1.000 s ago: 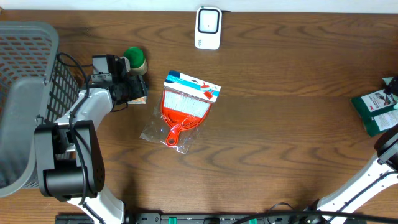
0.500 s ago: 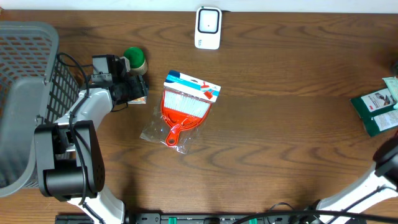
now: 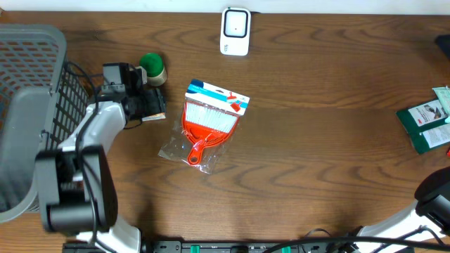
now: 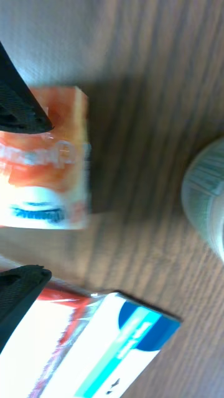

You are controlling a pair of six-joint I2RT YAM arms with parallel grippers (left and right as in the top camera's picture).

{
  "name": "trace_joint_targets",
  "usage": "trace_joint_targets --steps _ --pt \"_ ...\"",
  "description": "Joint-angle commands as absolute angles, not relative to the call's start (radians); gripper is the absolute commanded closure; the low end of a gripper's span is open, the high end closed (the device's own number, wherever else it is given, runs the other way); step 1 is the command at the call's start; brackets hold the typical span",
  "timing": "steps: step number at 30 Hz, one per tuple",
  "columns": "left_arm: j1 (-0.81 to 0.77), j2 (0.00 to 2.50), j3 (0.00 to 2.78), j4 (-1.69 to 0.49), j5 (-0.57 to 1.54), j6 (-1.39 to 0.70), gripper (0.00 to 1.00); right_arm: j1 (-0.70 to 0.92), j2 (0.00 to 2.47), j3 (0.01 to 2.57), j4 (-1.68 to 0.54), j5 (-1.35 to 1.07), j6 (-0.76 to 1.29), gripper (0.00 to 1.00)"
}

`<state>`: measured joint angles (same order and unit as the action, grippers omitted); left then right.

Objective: Scan the item barcode
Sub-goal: 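Bring the right gripper back to the red dustpan package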

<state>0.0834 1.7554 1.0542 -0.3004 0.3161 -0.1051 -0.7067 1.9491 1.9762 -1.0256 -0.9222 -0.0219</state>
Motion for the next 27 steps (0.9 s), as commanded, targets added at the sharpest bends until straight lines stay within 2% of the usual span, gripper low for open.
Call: trace_joint_targets --steps 1,5,11,18,22,25,27 --pt "0.088 1.586 1.05 -0.333 0.163 -0.044 0.32 -0.648 1.924 1.977 -1.078 -0.867 -0.131 0.01" --pt "0.088 1.398 1.05 -0.386 0.058 -0.03 0.32 -0.58 1.884 1.977 -1.132 -0.737 -0.154 0.01" --pt "0.086 1.153 1.049 -0.438 0.059 -0.034 0.32 -0.476 1.83 1.977 -1.232 -0.729 -0.242 0.01" --pt "0.086 0.968 1.049 -0.516 0.059 -0.035 0.32 -0.311 1.828 1.965 -1.273 -0.702 -0.237 0.01" --pt "0.086 0.897 1.049 -0.559 0.059 -0.04 0.32 -0.155 1.828 1.938 -1.242 -0.563 -0.141 0.01" --pt "0.086 0.859 1.049 -0.569 0.059 -0.068 0.32 -0.031 1.829 1.893 -1.196 -0.397 0.003 0.01" --pt "0.086 0.846 1.049 -0.578 0.059 -0.089 0.32 0.051 1.829 1.84 -1.146 -0.397 0.067 0.01"
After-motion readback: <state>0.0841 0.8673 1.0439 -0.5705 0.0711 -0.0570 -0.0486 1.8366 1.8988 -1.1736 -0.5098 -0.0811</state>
